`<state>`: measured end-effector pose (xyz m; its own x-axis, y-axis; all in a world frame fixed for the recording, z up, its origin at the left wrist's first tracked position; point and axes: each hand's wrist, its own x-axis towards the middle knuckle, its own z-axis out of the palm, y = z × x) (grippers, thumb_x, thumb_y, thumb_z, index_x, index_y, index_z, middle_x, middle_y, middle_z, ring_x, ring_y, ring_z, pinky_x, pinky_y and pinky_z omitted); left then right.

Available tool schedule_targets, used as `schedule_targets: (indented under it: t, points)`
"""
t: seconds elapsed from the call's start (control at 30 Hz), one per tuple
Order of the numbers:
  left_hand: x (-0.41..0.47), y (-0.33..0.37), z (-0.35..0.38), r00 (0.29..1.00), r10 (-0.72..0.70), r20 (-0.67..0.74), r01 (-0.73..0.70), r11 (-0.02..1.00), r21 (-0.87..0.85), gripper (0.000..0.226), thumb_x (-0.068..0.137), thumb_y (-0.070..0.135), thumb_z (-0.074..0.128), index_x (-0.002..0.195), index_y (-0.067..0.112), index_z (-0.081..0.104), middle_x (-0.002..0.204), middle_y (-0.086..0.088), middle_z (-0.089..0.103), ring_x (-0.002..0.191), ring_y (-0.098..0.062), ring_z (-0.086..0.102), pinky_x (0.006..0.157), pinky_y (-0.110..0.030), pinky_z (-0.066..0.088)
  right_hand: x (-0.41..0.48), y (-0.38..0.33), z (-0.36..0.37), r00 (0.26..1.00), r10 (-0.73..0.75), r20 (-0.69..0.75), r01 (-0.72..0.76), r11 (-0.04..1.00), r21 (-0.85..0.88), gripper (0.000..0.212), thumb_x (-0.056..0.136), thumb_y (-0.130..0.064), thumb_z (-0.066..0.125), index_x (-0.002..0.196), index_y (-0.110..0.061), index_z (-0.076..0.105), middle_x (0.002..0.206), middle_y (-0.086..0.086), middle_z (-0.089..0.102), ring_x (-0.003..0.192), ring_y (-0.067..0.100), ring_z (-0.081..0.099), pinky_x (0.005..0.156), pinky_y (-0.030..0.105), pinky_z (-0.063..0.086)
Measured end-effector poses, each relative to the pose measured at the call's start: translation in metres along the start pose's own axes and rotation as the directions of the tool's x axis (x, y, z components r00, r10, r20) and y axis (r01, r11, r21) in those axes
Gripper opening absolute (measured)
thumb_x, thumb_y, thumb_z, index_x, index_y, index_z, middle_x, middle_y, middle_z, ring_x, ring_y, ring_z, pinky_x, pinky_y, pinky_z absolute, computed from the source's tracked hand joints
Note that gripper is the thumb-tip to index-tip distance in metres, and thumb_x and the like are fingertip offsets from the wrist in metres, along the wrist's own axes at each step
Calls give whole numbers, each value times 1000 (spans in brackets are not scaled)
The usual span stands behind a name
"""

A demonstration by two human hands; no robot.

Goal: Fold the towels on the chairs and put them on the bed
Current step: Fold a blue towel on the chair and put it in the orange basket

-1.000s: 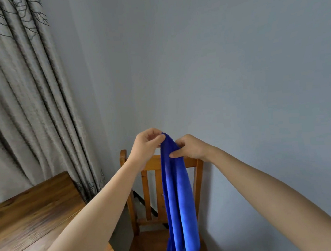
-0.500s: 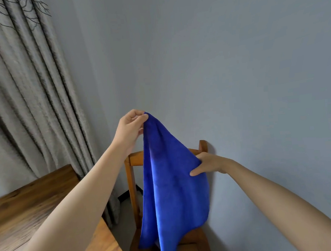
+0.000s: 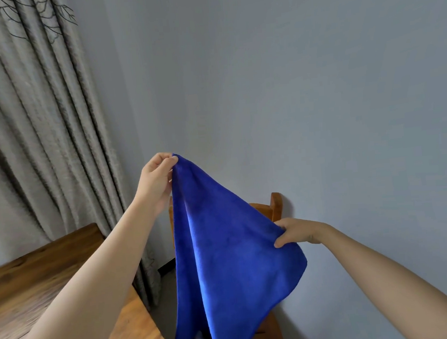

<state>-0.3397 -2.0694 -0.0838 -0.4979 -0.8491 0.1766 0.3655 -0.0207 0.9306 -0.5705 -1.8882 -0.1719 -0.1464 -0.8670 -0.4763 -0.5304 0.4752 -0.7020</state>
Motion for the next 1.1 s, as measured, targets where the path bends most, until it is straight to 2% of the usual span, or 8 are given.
schedule_targets:
  t: [0.1, 0.23, 0.33, 0.43, 0.53, 0.63, 0.83, 1.1]
  points:
    - [0, -1, -4, 1000, -11, -19, 10, 999, -41, 25, 93, 7, 48, 70, 17, 53, 58, 5, 59, 54, -10, 52, 54, -21, 46, 1, 0, 7, 997, 71, -5, -71, 995, -69, 41, 79, -12, 52, 117, -23, 52, 93, -11, 60, 81, 8, 57, 58, 15, 44]
    - [-2, -6, -4, 1000, -19, -17, 18, 999, -35, 25, 93, 8, 48, 70, 16, 52, 58, 4, 58, 53, -9, 53, 50, -19, 47, 6, -3, 13, 983, 185, 17, -179, 968, -174, 27, 78, -13, 49, 104, -14, 52, 82, 0, 53, 64, 12, 49, 49, 16, 39]
    - [-1, -9, -10, 999, -23, -26, 21, 999, -39, 25, 93, 8, 48, 70, 16, 52, 63, 1, 57, 56, -11, 51, 54, -21, 46, 7, -3, 10, 982, 187, -21, -188, 973, -132, 37, 84, -8, 47, 121, -10, 51, 106, 5, 60, 85, 16, 60, 61, 20, 50]
    - [1, -10, -19, 998, -31, -55, 28, 999, -45, 25, 93, 10, 48, 70, 17, 53, 64, 2, 57, 58, -12, 51, 57, -22, 46, 6, 0, 8, 989, 142, -37, -143, 990, -19, 51, 72, -18, 53, 122, -8, 53, 117, 11, 61, 105, 25, 59, 81, 27, 51]
    - [3, -9, -27, 995, -36, -93, 28, 996, -79, 24, 93, 11, 48, 70, 18, 52, 57, 6, 58, 58, -11, 51, 56, -22, 45, 2, 6, 10, 996, 84, -33, -72, 962, 264, 64, 59, -30, 62, 120, -11, 57, 119, 9, 63, 107, 25, 60, 89, 32, 50]
    - [4, -9, -34, 991, -35, -127, 23, 995, -96, 23, 93, 12, 49, 71, 17, 52, 56, 7, 57, 58, -12, 49, 57, -23, 43, 1, 13, 11, 1000, 29, -4, -24, 897, 442, 63, 53, -31, 66, 114, -15, 60, 111, 6, 67, 100, 23, 62, 84, 30, 51]
    - [3, -17, -41, 989, -46, -139, 32, 994, -101, 21, 93, 12, 49, 72, 18, 52, 55, 8, 57, 58, -11, 49, 60, -25, 44, 0, 14, 13, 992, 64, 106, -96, 939, 330, 68, 58, -18, 60, 125, -5, 53, 120, 13, 61, 105, 27, 59, 95, 40, 46]
    - [3, -24, -48, 986, -50, -157, 36, 995, -90, 22, 93, 13, 50, 72, 19, 53, 60, 6, 55, 59, -11, 48, 62, -25, 42, -1, 4, 25, 961, 43, 272, -116, 960, 256, 52, 61, -4, 51, 113, -12, 53, 104, 5, 61, 94, 22, 60, 78, 31, 51]
